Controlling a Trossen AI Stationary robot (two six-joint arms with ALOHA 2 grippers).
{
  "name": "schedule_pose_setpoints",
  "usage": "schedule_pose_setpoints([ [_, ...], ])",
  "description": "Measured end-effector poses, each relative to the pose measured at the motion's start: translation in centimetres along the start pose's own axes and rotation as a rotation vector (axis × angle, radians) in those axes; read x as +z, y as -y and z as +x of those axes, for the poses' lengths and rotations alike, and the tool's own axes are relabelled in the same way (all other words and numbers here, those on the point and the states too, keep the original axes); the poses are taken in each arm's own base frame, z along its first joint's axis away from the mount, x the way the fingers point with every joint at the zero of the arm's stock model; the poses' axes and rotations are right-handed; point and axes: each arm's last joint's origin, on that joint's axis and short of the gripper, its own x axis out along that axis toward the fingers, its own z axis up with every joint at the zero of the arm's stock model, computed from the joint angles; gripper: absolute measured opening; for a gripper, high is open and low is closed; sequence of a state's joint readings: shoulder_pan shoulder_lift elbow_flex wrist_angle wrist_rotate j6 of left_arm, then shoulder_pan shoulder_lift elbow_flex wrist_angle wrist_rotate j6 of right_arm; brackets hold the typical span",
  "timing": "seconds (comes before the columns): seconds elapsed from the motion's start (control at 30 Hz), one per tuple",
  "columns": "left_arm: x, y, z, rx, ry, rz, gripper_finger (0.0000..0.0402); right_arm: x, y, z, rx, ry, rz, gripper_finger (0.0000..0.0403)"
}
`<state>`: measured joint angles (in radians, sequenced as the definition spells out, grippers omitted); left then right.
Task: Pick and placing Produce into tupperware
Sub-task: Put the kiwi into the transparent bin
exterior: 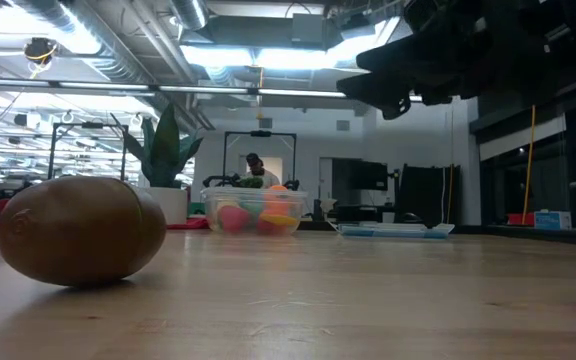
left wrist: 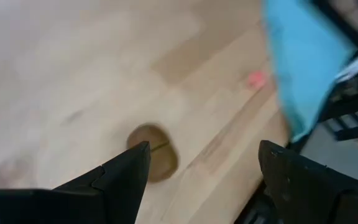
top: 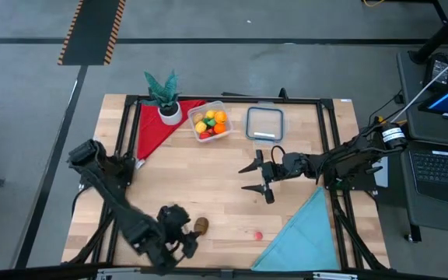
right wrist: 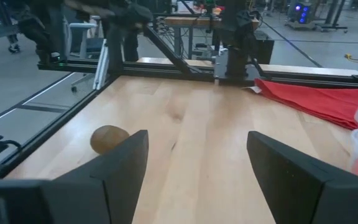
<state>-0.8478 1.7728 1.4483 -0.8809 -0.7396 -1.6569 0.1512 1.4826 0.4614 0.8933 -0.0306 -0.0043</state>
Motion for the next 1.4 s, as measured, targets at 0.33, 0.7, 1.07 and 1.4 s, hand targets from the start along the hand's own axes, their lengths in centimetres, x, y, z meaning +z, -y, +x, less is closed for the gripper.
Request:
schedule_pose_setpoints([
  [0.33, 1.9, -0.5, 5.1, 0.181, -0.330, -0.056, 0.0289, 0.0, -0.3, 0.0, 0.008, -0.003, -0.028, 0.0275],
  [0.7, 3.2, -0.6, 6.3, 0.184, -0.321, -0.064, 0.0289, -0.1, -0.3, 0.0, 0.008, -0.005, -0.054, 0.0275],
  [1.07, 4.2, -0.7, 7.1, 0.220, -0.369, -0.234, 0.0289, -0.1, -0.3, 0.0, 0.008, -0.006, -0.054, 0.0275],
  [1.4, 3.2, -0.7, 8.2, 0.262, -0.426, -0.316, 0.0289, -0.1, -0.3, 0.0, 0.009, -0.008, -0.056, 0.0275],
])
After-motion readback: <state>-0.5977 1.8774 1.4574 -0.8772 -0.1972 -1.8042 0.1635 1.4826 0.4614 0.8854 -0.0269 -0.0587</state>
